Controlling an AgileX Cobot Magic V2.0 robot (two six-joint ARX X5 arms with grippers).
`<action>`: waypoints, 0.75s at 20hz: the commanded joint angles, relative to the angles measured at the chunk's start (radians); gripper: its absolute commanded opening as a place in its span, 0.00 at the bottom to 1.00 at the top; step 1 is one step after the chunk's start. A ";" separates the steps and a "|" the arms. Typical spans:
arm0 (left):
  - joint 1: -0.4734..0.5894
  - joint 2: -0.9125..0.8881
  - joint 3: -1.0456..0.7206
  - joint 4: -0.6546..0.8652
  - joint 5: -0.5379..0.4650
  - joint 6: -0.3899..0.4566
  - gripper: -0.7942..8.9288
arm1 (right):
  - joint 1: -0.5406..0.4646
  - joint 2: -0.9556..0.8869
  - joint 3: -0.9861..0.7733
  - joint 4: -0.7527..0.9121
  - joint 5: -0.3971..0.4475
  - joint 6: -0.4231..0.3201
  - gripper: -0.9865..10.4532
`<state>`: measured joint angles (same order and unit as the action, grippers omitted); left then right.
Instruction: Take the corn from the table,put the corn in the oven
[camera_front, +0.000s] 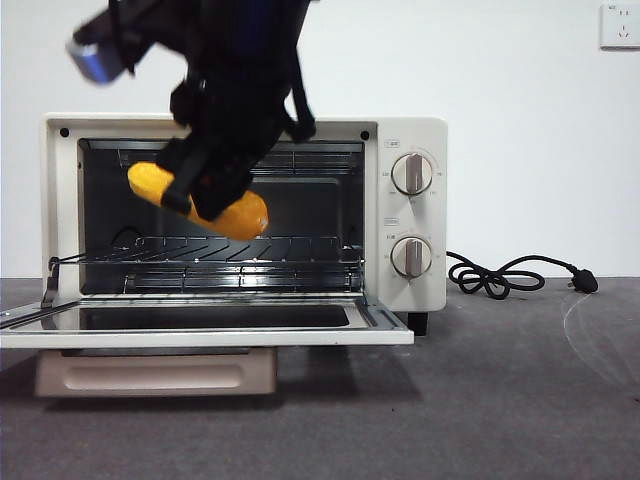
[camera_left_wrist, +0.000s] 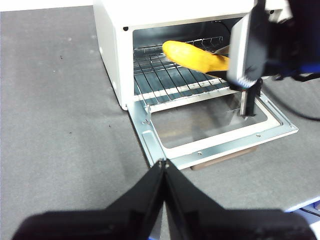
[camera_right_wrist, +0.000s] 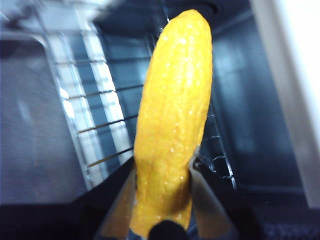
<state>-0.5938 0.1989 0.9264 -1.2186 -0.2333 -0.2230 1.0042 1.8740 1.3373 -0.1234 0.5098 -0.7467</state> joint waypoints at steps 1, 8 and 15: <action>-0.004 -0.004 -0.005 0.002 -0.003 -0.012 0.07 | 0.002 0.037 0.002 0.034 0.008 -0.071 0.08; -0.004 -0.004 -0.005 -0.005 -0.003 -0.011 0.07 | -0.004 0.115 0.002 0.129 0.101 -0.147 0.12; -0.020 -0.004 -0.005 -0.038 -0.003 -0.012 0.07 | -0.030 0.122 0.002 0.131 0.100 -0.080 0.42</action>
<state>-0.6102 0.1989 0.9264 -1.2579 -0.2333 -0.2295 0.9787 1.9743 1.3441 0.0059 0.6102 -0.8600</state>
